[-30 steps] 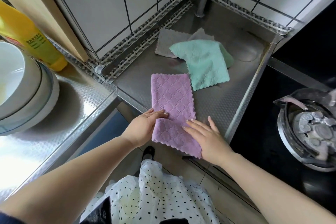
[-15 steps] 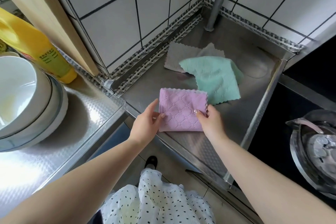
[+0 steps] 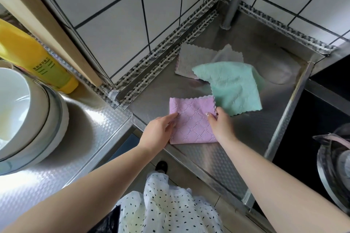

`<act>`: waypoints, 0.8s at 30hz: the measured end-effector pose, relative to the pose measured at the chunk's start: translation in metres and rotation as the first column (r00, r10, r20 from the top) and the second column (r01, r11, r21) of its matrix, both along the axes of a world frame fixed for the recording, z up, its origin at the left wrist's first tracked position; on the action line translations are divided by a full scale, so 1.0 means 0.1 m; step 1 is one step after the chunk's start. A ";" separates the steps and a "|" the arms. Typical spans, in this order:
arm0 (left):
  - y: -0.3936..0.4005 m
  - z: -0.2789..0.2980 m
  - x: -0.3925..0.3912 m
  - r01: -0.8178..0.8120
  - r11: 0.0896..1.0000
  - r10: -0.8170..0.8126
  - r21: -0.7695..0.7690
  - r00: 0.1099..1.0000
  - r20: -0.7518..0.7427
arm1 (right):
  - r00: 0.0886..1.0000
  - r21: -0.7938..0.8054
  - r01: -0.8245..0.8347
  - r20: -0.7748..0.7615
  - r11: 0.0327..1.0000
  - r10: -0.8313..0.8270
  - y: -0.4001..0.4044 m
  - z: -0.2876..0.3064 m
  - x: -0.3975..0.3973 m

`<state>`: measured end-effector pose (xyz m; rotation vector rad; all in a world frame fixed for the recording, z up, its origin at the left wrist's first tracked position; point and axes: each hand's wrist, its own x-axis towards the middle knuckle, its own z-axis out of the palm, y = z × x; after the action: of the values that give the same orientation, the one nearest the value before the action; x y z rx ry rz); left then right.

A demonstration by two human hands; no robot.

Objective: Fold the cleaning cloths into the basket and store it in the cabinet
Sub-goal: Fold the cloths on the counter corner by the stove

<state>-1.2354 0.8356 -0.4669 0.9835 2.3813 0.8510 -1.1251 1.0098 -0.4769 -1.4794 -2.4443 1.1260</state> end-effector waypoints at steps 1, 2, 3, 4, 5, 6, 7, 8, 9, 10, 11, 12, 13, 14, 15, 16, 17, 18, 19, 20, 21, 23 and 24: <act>0.01 0.00 -0.01 -0.001 1.000 0.001 -0.023 1.000 0.014 | 1.000 0.008 0.002 0.000 1.000 -0.002 0.01 -0.01 -0.01; 0.03 0.01 -0.01 0.000 0.999 0.000 -0.048 1.000 0.017 | 1.000 0.010 0.006 0.006 1.000 -0.006 0.01 -0.02 -0.02; 0.03 0.03 -0.02 0.002 0.997 -0.002 -0.071 1.000 -0.004 | 1.000 0.002 0.017 0.007 1.000 -0.017 0.01 -0.02 -0.02; 0.02 0.05 -0.02 0.009 0.997 -0.015 -0.078 0.997 -0.072 | 0.999 -0.020 0.037 -0.003 0.999 -0.037 0.01 -0.01 -0.03; 0.01 0.06 -0.02 0.029 0.997 -0.042 -0.076 0.983 -0.179 | 0.998 -0.047 0.060 -0.035 0.997 -0.061 -0.01 0.02 -0.01; 0.01 0.07 -0.02 0.056 0.996 -0.073 -0.067 0.955 -0.287 | 0.994 -0.041 0.071 -0.078 0.997 -0.074 -0.03 0.05 0.01; 0.02 0.07 -0.01 0.092 0.994 -0.106 -0.056 0.921 -0.374 | 0.991 0.040 0.052 -0.125 0.998 -0.047 -0.05 0.08 0.05; 0.04 0.08 0.02 0.142 0.988 -0.155 -0.063 0.886 -0.437 | 0.988 0.184 -0.013 -0.151 0.983 0.041 -0.09 0.11 0.09; 0.07 0.07 0.05 0.202 0.976 -0.218 -0.086 0.845 -0.488 | 0.977 0.338 -0.116 -0.133 0.934 0.169 -0.13 0.13 0.11; 0.12 0.06 0.09 0.260 0.957 -0.287 -0.127 0.806 -0.517 | 0.952 0.450 -0.228 -0.085 0.863 0.295 -0.18 0.13 0.13; 0.16 0.04 0.12 0.297 0.939 -0.344 -0.176 0.774 -0.532 | 0.918 0.504 -0.332 -0.024 0.797 0.397 -0.24 0.12 0.11; 0.20 0.01 0.14 0.322 0.917 -0.399 -0.236 0.759 -0.514 | 0.884 0.518 -0.417 0.041 0.747 0.465 -0.29 0.10 0.09; 0.23 -0.01 0.14 0.337 0.897 -0.439 -0.285 0.759 -0.482 | 0.858 0.513 -0.481 0.107 0.711 0.503 -0.34 0.07 0.05; 0.25 -0.02 0.14 0.344 0.881 -0.461 -0.324 0.773 -0.435 | 0.839 0.492 -0.527 0.172 0.693 0.516 -0.37 0.03 0.01; 0.26 -0.04 0.12 0.341 0.878 -0.462 -0.336 0.788 -0.407 | 0.825 0.464 -0.560 0.228 0.687 0.518 -0.39 0.01 -0.03; 0.27 -0.04 0.10 0.333 0.876 -0.458 -0.348 0.803 -0.383 | 0.812 0.439 -0.583 0.277 0.684 0.514 -0.39 -0.01 -0.06; 0.26 -0.05 0.08 0.322 0.879 -0.446 -0.352 0.817 -0.366 | 0.794 0.411 -0.608 0.323 0.679 0.515 -0.39 -0.03 -0.08; 0.26 -0.07 0.08 0.311 0.880 -0.438 -0.359 0.825 -0.358 | 0.774 0.387 -0.632 0.360 0.671 0.521 -0.37 -0.06 -0.08; 0.26 -0.09 0.07 0.298 0.888 -0.426 -0.349 0.819 -0.384 | 0.757 0.375 -0.651 0.390 0.660 0.525 -0.36 -0.07 -0.07; 0.26 -0.11 0.07 0.290 0.890 -0.423 -0.353 0.815 -0.397 | 0.746 0.365 -0.662 0.411 0.655 0.525 -0.33 -0.09 -0.05; 0.26 -0.13 0.06 0.287 0.889 -0.423 -0.358 0.814 -0.398 | 0.740 0.346 -0.665 0.423 0.661 0.523 -0.31 -0.09 -0.02; 0.24 -0.17 0.04 0.270 0.889 -0.414 -0.369 0.818 -0.400 | 0.746 0.328 -0.654 0.431 0.682 0.508 -0.23 -0.09 0.06; 0.24 -0.17 0.03 0.263 0.890 -0.409 -0.373 0.822 -0.395 | 0.751 0.326 -0.646 0.432 0.690 0.499 -0.20 -0.09 0.09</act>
<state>-1.2325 0.8597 -0.4837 1.5548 2.4846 0.1036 -1.1161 0.9896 -0.4862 -0.7828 -3.2285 0.2707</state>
